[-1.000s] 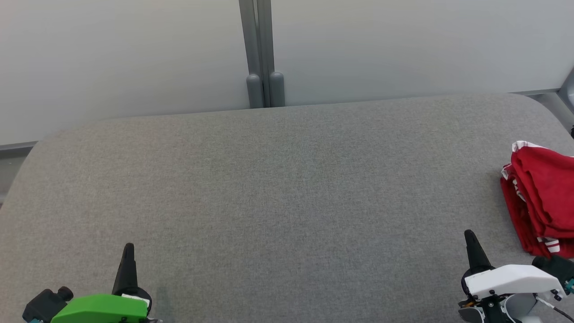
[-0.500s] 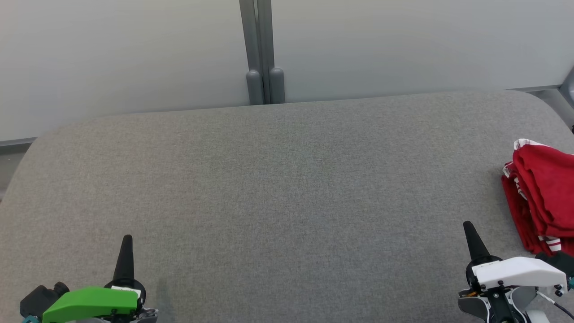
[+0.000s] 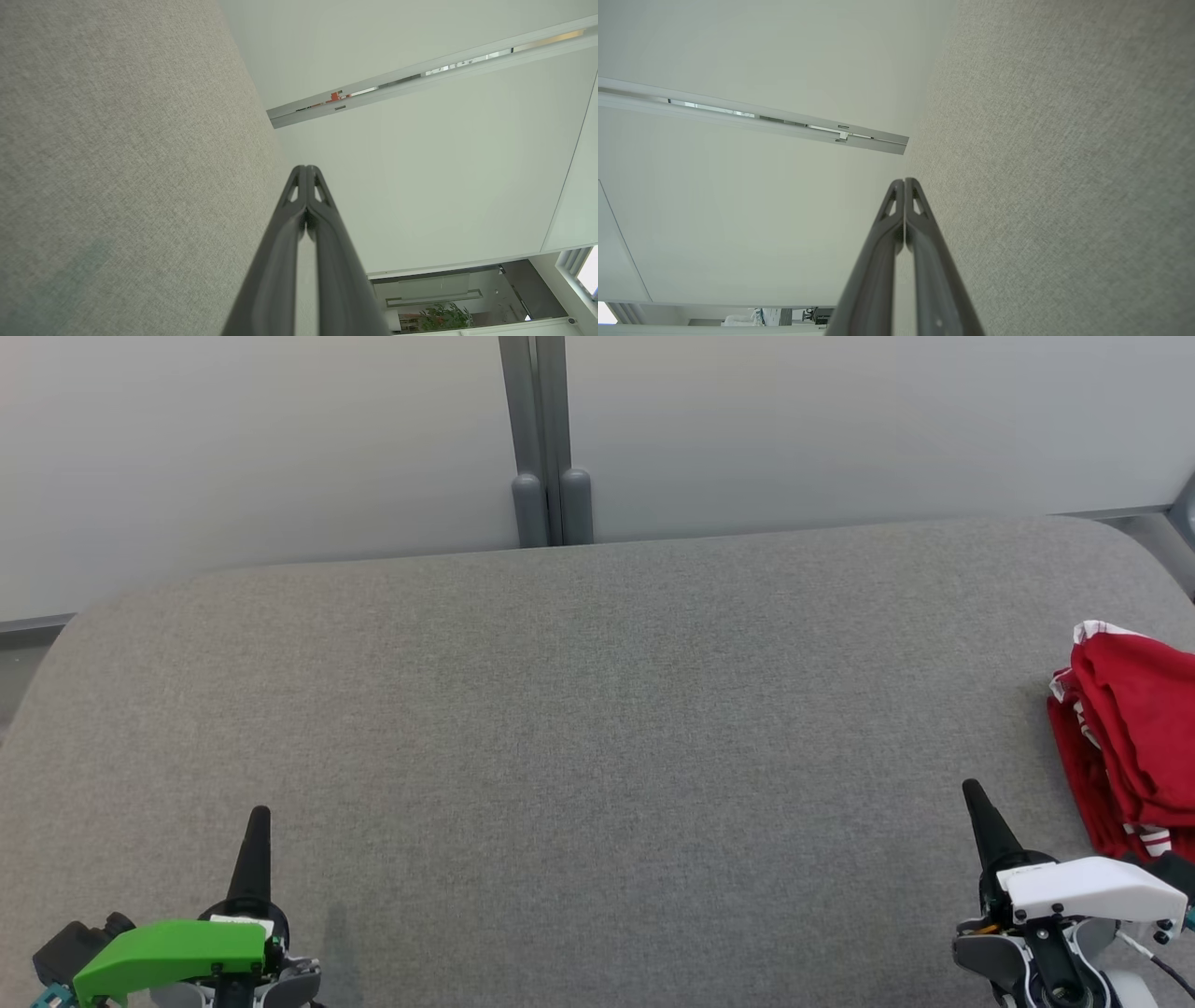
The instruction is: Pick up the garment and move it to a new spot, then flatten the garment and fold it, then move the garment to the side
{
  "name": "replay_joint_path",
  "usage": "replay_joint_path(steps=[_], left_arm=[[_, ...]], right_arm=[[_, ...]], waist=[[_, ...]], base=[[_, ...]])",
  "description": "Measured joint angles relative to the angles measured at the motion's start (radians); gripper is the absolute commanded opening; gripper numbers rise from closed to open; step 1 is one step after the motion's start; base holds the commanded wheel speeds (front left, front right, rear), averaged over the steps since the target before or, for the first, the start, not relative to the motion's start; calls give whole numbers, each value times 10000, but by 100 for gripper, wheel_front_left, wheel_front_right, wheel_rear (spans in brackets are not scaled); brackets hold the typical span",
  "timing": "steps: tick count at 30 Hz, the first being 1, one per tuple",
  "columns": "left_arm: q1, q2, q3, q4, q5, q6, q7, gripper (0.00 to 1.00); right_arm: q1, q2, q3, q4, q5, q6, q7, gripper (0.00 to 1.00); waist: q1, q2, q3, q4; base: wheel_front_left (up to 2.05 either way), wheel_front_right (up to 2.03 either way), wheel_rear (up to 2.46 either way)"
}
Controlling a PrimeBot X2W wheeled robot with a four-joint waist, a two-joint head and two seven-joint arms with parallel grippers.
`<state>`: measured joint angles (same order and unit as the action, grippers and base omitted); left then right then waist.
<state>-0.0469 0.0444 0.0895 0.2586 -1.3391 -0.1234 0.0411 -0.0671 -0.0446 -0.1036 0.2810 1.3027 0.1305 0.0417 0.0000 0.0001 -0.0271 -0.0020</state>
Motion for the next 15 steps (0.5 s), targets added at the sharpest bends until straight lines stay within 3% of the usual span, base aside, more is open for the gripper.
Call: replay_joint_path(steps=[15], left_arm=[[-249, 8, 84, -48, -1127, -12, 299, 0]], right_arm=[[-189, -12, -40, -150, 1290, 0, 295, 0]], waist=[[0, 0, 118, 7]], base=[[0, 0, 0]])
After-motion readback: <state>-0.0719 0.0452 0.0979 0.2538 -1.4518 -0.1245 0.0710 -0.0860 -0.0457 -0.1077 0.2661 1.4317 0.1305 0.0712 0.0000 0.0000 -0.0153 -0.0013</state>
